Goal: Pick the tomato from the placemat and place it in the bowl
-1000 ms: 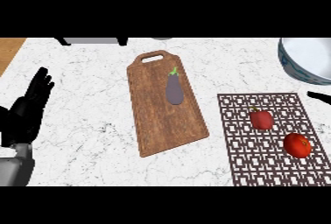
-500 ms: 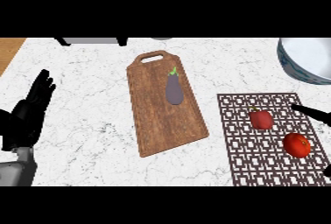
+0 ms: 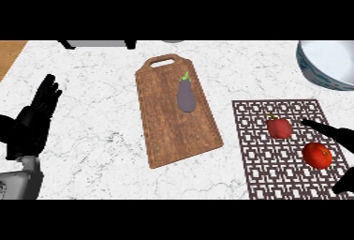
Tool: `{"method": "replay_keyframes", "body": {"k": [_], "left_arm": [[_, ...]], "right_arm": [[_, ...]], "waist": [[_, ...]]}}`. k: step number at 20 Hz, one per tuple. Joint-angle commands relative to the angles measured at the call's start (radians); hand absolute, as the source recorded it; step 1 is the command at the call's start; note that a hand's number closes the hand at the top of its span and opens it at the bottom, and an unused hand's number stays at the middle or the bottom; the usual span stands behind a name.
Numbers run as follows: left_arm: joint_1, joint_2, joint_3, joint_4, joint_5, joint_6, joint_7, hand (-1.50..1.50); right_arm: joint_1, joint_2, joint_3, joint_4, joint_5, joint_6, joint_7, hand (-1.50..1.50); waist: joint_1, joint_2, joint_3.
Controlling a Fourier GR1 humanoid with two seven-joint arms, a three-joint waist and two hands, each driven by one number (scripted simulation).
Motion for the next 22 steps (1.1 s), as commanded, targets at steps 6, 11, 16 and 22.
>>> {"method": "replay_keyframes", "body": {"k": [6,11,16,22], "left_arm": [[-0.035,-0.029,0.029,0.012,-0.035,-0.021,0.027,0.0],[0.02,-0.039,0.027,-0.05,-0.024,-0.031,0.017,0.0],[0.026,-0.033,0.044,-0.03,-0.014,-0.057,-0.005,0.0],[-0.041,-0.035,0.04,-0.009,-0.023,-0.056,0.032,0.0]], "right_arm": [[-0.037,0.065,-0.028,0.008,0.07,0.048,0.05,-1.5],[-0.123,0.085,0.01,0.171,0.102,0.016,-0.092,1.5],[-0.155,0.153,0.002,0.124,0.093,0.019,-0.01,1.5],[-0.291,0.253,-0.025,0.205,0.158,-0.08,0.203,1.5]], "waist": [[0.0,0.0,0.0],[0.009,0.002,0.001],[0.006,0.002,0.0],[0.02,0.004,0.0]]}}
